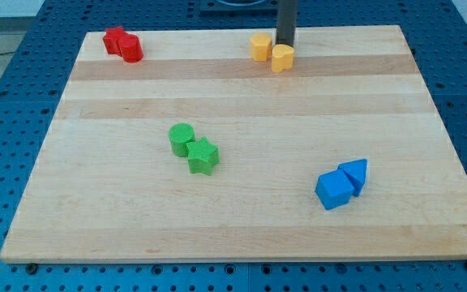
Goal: Push the yellow heart slightly towards the left of the board
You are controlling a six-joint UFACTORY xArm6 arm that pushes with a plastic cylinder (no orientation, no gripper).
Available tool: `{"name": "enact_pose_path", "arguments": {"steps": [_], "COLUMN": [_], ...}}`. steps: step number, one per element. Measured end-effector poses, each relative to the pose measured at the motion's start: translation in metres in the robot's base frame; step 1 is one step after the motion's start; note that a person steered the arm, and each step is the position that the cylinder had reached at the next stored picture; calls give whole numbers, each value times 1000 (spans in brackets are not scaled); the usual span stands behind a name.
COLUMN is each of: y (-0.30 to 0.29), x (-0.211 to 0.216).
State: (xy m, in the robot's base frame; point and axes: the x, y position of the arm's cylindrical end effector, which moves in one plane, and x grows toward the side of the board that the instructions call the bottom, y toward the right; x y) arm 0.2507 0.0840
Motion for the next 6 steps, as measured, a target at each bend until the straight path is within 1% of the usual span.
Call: {"name": "enact_pose_path", "arguments": {"steps": [1, 2, 3, 5, 6], "y": [21, 27, 11, -45, -55], "x": [5, 6, 6, 6, 1]}}
